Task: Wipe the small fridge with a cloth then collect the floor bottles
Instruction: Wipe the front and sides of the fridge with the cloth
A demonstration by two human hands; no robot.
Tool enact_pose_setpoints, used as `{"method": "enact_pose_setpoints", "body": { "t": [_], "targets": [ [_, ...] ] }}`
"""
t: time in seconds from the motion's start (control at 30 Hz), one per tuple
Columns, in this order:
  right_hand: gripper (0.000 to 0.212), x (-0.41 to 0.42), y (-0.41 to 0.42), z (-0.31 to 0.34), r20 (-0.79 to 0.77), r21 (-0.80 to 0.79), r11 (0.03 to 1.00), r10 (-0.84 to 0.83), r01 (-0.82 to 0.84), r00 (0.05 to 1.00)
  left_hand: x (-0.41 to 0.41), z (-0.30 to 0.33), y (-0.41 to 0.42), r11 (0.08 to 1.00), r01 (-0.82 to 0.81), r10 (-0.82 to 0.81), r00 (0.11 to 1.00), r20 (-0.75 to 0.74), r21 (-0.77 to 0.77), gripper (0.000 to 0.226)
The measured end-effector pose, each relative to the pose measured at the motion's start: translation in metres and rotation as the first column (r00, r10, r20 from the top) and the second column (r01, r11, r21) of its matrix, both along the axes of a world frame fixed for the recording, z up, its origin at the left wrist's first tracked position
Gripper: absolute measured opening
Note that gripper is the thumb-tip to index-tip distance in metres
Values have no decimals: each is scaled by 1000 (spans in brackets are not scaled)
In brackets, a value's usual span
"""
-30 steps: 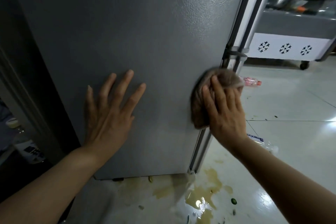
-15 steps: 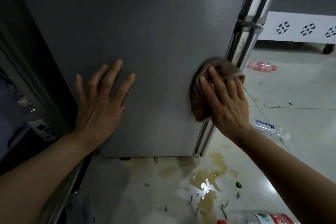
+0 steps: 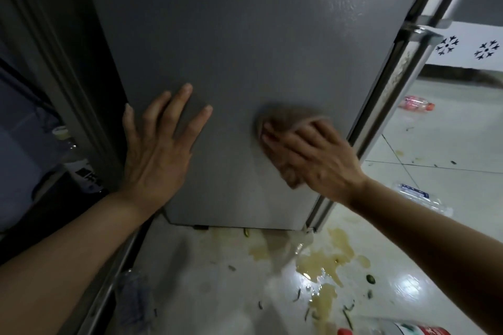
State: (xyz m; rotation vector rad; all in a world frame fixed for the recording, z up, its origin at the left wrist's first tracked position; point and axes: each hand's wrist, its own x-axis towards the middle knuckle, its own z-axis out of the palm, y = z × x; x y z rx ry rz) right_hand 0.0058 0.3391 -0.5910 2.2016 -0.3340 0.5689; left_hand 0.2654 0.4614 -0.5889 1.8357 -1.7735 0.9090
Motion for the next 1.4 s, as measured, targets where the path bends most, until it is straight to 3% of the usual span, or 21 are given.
{"method": "enact_pose_setpoints", "body": {
  "t": [0.07, 0.13, 0.2, 0.27, 0.33, 0.4, 0.5, 0.57, 0.7, 0.77, 0.87, 0.93, 1.03, 1.13, 1.23, 1.3, 1.4],
  "targets": [
    [55, 20, -2, 15, 233, 16, 1000, -25, 22, 972, 17, -7, 10, 999, -50, 50, 998, -25, 11, 88],
    [52, 37, 3, 14, 327, 74, 997, -26, 1, 945, 32, -13, 18, 997, -55, 57, 997, -42, 46, 89],
    [52, 45, 8, -1, 242, 93, 995, 9, -32, 970, 39, -16, 21, 996, -43, 47, 998, -48, 82, 90],
    [60, 46, 12, -22, -5, 84, 996, 19, -18, 1000, 38, -17, 22, 994, -30, 38, 997, -70, 106, 93],
    [69, 51, 20, -39, -232, 58, 997, -37, 52, 972, 35, -16, 23, 992, -18, 31, 995, -100, 129, 98],
    [68, 57, 28, -42, -307, 37, 995, -76, 92, 949, 35, -15, 24, 988, -5, 23, 993, -118, 155, 100],
    [55, 62, 30, -23, -269, -8, 1000, 2, -4, 963, 43, -12, 26, 985, 29, -11, 994, -105, 170, 97],
    [50, 69, 27, -2, -137, -4, 1000, 26, -27, 990, 52, -11, 29, 985, 24, -6, 994, -107, 168, 95],
    [63, 96, 32, 12, 99, 116, 989, -107, 96, 989, 67, -21, 37, 985, 12, 15, 988, -151, 174, 89],
    [67, 106, 39, -2, 45, 147, 983, -115, 108, 992, 71, -25, 39, 979, 30, 3, 987, -163, 202, 92],
    [68, 113, 46, -26, -361, 88, 985, -108, 149, 927, 74, -24, 40, 971, 72, -23, 978, -209, 228, 96],
    [62, 116, 49, -28, -511, 11, 986, -137, 165, 849, 75, -23, 41, 967, 107, -47, 968, -248, 233, 96],
    [61, 118, 48, -14, -458, -25, 993, -117, 118, 881, 78, -24, 40, 961, 192, -124, 943, -307, 200, 93],
    [60, 129, 42, 18, -176, -6, 999, -43, 42, 983, 84, -27, 40, 961, 252, -187, 892, -411, 111, 86],
    [64, 143, 42, 30, 14, 36, 996, -77, 76, 997, 89, -31, 40, 973, 225, -169, 833, -527, 44, 79],
    [72, 151, 48, 18, -7, 80, 993, -83, 83, 997, 92, -34, 42, 975, 219, -154, 796, -585, 42, 77],
    [81, 157, 57, -3, -305, 50, 992, -94, 115, 948, 97, -36, 49, 972, 226, -129, 732, -669, 60, 77]
  ]
}}
